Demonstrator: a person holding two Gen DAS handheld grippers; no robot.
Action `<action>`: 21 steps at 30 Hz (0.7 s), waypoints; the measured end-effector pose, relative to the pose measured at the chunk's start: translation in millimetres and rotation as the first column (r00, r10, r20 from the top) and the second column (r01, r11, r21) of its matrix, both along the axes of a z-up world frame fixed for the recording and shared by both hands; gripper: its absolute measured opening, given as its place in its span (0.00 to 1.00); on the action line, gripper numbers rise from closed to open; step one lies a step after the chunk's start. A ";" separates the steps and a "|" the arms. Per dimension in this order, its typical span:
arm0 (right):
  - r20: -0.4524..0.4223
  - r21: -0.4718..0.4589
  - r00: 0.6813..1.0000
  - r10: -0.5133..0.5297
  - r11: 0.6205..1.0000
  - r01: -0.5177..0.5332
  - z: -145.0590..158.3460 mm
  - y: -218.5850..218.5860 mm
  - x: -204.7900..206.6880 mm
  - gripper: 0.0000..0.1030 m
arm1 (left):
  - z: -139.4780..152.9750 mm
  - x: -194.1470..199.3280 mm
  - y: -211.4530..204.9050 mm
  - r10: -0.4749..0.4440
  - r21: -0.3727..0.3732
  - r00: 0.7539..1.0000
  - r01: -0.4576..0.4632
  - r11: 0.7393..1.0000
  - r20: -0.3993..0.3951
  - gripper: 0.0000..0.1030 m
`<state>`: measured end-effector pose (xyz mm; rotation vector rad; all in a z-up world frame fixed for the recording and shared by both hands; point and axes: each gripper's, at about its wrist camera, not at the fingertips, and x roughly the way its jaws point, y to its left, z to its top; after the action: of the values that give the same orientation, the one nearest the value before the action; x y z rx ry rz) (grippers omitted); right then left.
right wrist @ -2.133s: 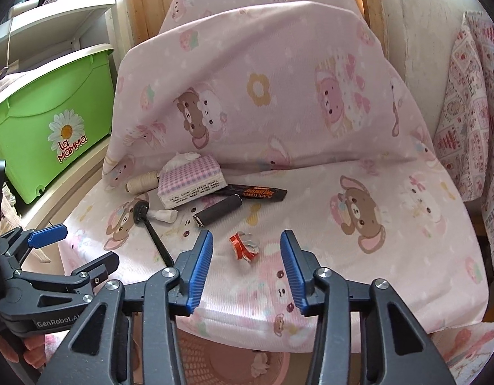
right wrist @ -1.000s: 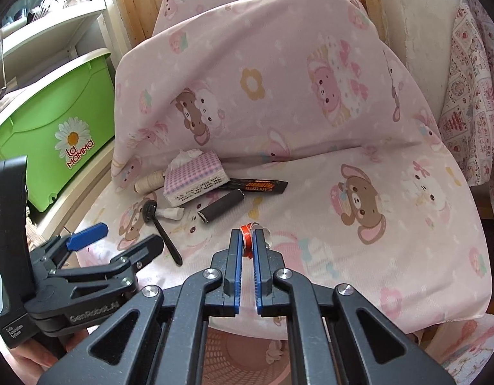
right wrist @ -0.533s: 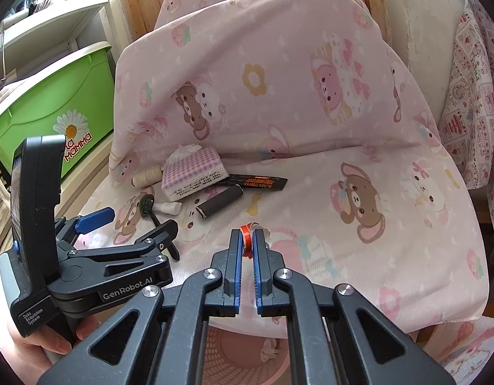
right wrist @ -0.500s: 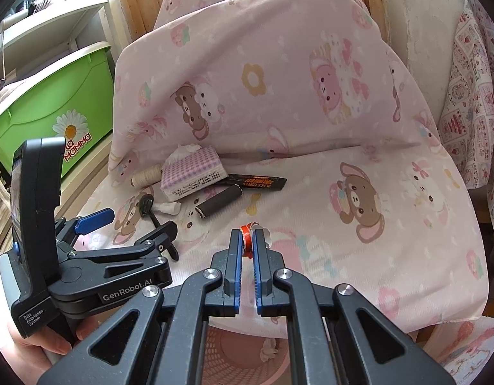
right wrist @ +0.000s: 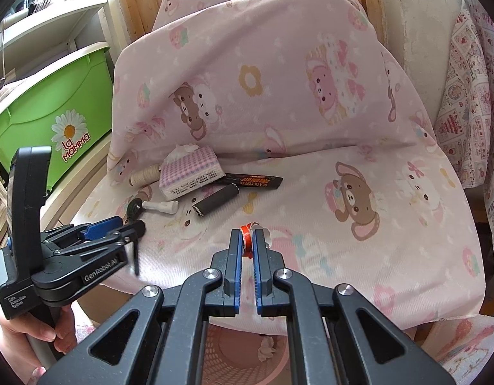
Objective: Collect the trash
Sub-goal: 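Grasp the red-orange wrapper with the right gripper while the left gripper grasps the black spoon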
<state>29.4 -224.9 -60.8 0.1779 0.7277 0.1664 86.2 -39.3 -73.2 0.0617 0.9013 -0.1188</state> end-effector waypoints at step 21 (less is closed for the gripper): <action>0.019 0.003 1.000 0.011 1.000 -0.011 6.7 1.3 -3.1 0.07 | 31.3 -11.1 27.8 -0.001 -0.161 0.996 0.015 0.987 0.088 0.05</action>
<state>26.3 -223.6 -54.1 0.1751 0.7102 0.1799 75.1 -11.4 -41.9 -0.0796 0.8007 -0.1950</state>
